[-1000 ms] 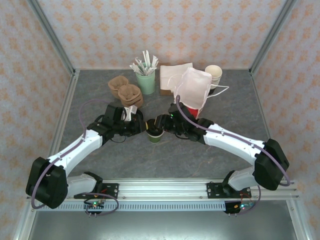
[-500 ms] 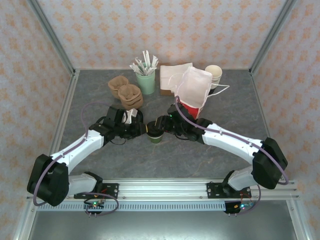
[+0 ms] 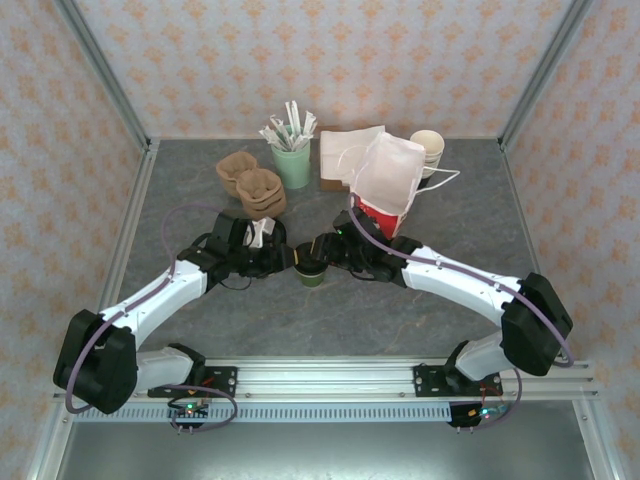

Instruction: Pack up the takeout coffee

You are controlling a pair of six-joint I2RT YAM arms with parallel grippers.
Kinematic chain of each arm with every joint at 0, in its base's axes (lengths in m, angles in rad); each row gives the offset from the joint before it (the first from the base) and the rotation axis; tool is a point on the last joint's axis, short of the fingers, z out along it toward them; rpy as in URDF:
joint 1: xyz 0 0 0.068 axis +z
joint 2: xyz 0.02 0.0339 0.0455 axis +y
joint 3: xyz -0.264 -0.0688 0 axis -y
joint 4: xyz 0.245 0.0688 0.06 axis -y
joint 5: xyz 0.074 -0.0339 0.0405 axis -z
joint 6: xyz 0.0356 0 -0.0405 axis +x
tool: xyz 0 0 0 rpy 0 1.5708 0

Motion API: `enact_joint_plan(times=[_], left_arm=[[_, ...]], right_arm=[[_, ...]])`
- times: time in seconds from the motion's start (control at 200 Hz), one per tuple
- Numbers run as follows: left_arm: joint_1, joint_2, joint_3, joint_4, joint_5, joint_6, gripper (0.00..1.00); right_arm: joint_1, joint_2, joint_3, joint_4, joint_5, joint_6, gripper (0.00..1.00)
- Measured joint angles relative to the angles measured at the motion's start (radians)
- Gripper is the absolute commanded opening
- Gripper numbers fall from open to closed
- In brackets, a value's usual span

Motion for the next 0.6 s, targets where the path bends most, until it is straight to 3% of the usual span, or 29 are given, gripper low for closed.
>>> enact_joint_plan(times=[0.295,0.601], left_arm=[[0.0,0.003,0.02,0.0,0.0,0.002,0.61],[0.0,0.033,0.046,0.0,0.0,0.001,0.62]], right_arm=[[0.0,0.0,0.0,0.0,0.0,0.0,0.43],[0.0,0.0,0.0,0.0,-0.003,0.0,0.39]])
